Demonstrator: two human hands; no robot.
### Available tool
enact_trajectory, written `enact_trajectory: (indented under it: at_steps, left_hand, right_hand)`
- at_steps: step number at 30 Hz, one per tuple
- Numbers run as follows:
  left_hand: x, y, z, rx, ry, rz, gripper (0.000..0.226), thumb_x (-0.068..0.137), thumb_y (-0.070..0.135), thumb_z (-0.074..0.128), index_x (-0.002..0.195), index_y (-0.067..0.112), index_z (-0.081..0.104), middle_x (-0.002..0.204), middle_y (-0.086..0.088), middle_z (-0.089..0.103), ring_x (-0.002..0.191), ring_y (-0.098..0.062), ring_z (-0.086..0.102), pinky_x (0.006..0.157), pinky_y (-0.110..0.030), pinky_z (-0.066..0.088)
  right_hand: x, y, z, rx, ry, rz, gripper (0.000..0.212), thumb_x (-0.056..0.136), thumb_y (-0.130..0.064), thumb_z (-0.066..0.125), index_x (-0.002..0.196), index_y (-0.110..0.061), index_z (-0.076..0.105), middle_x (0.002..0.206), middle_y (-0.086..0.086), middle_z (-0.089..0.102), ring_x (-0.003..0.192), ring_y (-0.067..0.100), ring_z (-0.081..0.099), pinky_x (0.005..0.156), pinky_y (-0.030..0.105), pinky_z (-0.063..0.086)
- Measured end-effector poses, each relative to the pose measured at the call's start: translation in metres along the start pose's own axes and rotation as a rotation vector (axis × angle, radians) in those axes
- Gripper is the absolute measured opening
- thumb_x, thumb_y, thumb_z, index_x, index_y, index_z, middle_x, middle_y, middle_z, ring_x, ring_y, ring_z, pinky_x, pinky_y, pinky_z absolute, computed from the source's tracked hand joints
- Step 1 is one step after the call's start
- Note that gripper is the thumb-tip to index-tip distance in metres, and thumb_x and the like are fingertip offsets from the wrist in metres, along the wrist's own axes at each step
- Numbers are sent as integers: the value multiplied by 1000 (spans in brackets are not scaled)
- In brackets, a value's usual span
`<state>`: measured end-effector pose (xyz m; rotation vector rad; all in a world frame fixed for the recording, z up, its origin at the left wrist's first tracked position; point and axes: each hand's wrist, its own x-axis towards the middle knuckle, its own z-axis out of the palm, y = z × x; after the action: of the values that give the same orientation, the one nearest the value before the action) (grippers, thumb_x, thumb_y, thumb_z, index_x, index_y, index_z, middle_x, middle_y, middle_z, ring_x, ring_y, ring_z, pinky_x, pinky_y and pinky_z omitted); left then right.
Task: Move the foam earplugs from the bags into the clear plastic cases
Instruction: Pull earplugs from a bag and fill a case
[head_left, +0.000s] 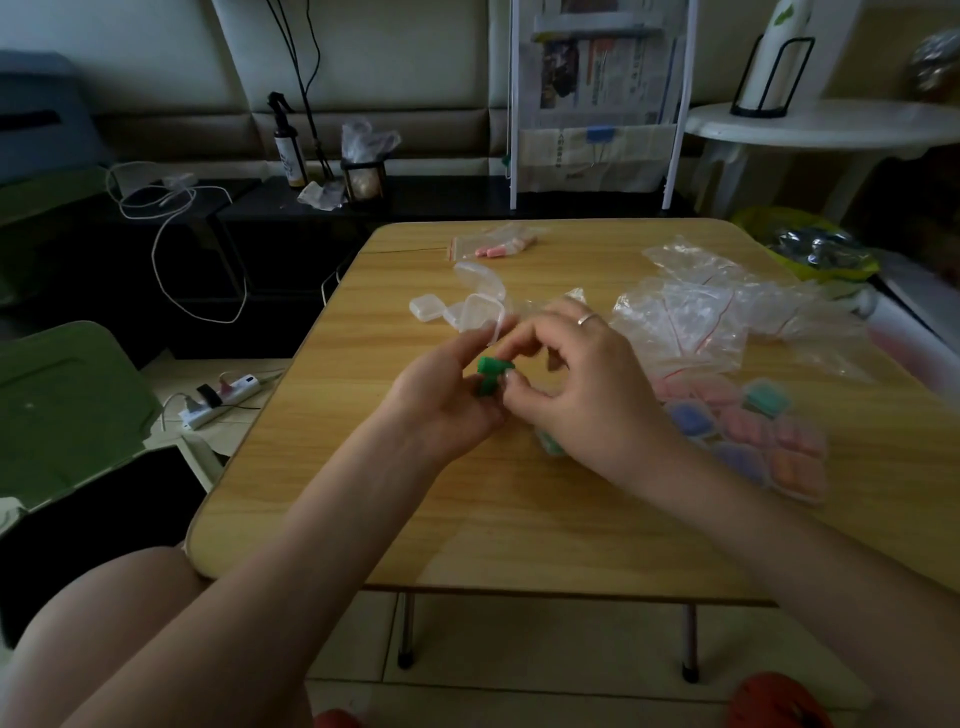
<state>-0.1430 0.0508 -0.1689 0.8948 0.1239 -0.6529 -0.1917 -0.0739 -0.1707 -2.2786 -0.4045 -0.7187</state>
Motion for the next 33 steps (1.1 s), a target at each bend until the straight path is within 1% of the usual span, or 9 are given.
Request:
enact_trajectory:
  at_steps: [2,6,9,13,16,20,24,30,33]
  left_hand:
    - [3,-3,0,72,21,44,13,94,13,49,97,5,59,80,-7,50,62,-11,45,62,-23,42]
    - [2,-5,4,235,-5,127,9,93,12,50,87,12,58,62,5,48,46,-2,38,45,-14,29]
    - [-5,-1,3,404,-114,182,8,93,14,52,87,13,57,61,6,48,43,-2,32,38,-12,25]
    - [-13,4,5,741,-236,221,10,94,24,53,90,16,58,59,10,42,50,-4,31,43,-14,26]
    - [-13,9,5,692,-279,112,27,95,43,44,87,19,54,62,7,33,53,-6,22,45,-18,13]
    - [-10,9,1,601,-231,83,33,100,41,32,89,17,52,61,6,38,53,-6,23,49,-20,12]
    - [-6,5,-1,676,-195,79,42,100,48,26,91,16,52,62,6,38,52,-6,26,48,-21,14]
    - [-5,3,-1,660,-288,38,60,92,67,17,91,15,47,65,4,37,54,-8,25,45,-20,16]
    - [-7,0,1,652,-345,50,38,98,51,27,88,18,43,66,4,35,55,-8,24,49,-23,13]
  right_hand:
    - [2,-3,-4,-30,13,-102,12,80,-14,60,92,-12,63,95,-7,58,90,1,46,81,10,36]
    - [7,2,-11,-150,80,-65,17,85,-24,53,98,-15,59,104,-1,64,104,13,51,89,27,41]
    - [9,6,-18,32,50,67,14,88,-14,58,102,-12,59,102,-1,64,95,11,58,82,15,46]
    - [13,9,-26,310,14,202,11,91,-6,58,100,-13,58,95,-3,64,85,6,64,79,22,54]
    - [16,15,-31,349,-124,215,10,93,-7,56,101,-12,58,95,3,64,86,7,65,82,32,57]
    - [15,20,-31,247,-199,190,12,92,-14,58,100,-23,62,97,0,65,85,13,65,73,39,58]
    - [17,20,-30,108,-163,53,22,84,-8,69,96,-27,71,96,-10,57,76,5,54,65,15,46]
    - [17,13,-33,93,-149,70,24,78,-14,76,87,-36,71,84,-15,59,69,12,49,61,26,43]
    - [17,10,-35,42,-116,77,27,78,-13,76,83,-38,68,84,-10,63,68,14,49,58,19,42]
